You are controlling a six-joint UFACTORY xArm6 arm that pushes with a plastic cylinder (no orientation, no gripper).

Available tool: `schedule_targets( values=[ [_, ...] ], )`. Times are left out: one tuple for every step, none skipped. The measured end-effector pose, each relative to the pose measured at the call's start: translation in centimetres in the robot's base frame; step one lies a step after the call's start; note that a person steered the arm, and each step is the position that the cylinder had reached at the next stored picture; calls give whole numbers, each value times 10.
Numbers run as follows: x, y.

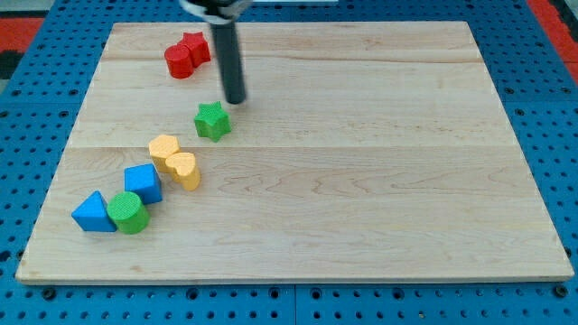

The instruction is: Push the green star parallel to the left of the yellow hexagon

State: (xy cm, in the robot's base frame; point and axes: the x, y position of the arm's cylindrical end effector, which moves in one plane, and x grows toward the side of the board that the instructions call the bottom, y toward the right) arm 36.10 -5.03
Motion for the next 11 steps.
schedule_targets(
  values=[
    [23, 12],
    [15, -55],
    [42, -59],
    [45, -36],
    [66, -87],
    [64, -136],
    [43, -133],
    [28, -144],
    [33, -178],
    [59, -179],
    [94, -179]
  ],
)
